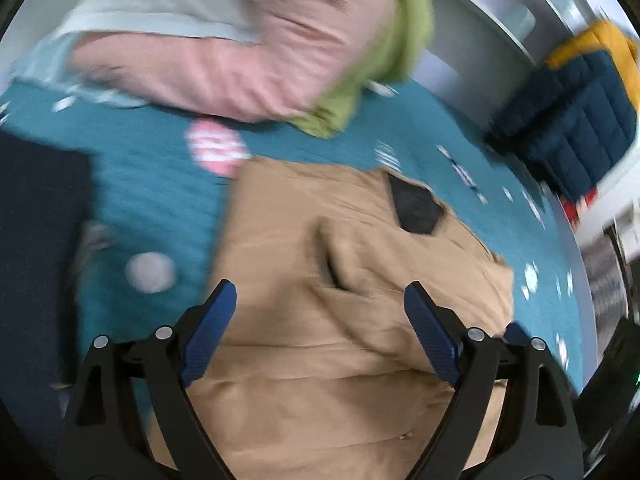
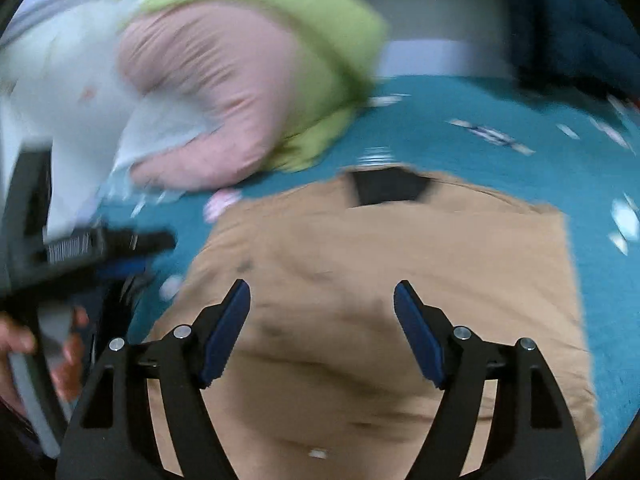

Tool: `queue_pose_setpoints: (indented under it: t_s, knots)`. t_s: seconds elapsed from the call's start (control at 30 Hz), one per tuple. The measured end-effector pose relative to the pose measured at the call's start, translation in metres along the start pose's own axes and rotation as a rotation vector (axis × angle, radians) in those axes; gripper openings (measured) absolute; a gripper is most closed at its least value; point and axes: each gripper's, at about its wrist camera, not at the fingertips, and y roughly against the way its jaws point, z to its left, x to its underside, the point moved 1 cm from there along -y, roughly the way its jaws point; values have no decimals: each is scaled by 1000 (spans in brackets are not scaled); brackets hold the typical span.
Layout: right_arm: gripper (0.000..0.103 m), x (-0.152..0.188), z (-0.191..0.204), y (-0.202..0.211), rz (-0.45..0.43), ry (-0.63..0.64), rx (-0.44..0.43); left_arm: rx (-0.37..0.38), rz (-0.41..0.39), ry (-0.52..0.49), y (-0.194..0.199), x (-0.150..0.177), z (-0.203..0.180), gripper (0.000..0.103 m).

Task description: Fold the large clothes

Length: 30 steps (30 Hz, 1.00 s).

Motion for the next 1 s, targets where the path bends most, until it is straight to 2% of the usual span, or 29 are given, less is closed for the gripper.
queue_pose_setpoints:
  t_s: [0.07,0.1,0.17,0.2,0.27,0.33,0.37,0.43,0.5,0.6,0.7,0.77,0.83,0.93,0.97,1.0]
  knots:
    - [48,-7,-44,2,19,-119,32,29,48,-50,-20,1,-28,86]
    - [44,-9,-63,2,33,-173,33,59,88,-75,-36,3,-47,86]
    - [24,-8,-90,0,70,-242,19,65,126,-128,-56,8,-68,86]
    - [22,-5,-104,-5,104,-272,12,56,153,-176,-71,13,-80,86]
    - [18,3,-120,-16,167,-316,8,-8,220,-214,-97,21,-85,86]
    - [15,18,-135,-27,245,-356,41,-91,276,-178,-117,31,-69,86]
    - [10,27,-144,-31,268,-384,49,-65,269,-146,-117,34,-60,86]
    - [0,37,-156,-35,272,-409,43,-35,248,-147,-112,37,-53,86]
    - [0,41,-162,-34,263,-450,10,-26,249,-171,-111,39,-53,86]
    - [0,34,-156,-33,281,-443,15,17,229,-148,-105,36,-52,86]
    - [13,11,-147,-18,244,-406,-31,136,189,-111,-85,19,-47,86]
    - [26,-8,-143,-9,209,-367,-35,191,131,-123,-63,-1,-43,87]
    - [36,-28,-143,-7,186,-342,-14,168,104,-129,-52,-24,-33,90]
    - [38,-54,-147,-16,165,-299,64,48,105,-83,-50,-62,-3,90]
    - [42,-62,-149,-20,162,-291,87,13,108,-70,-51,-70,6,90]
    - [44,-72,-153,-27,172,-289,114,-55,124,-64,-57,-81,18,90]
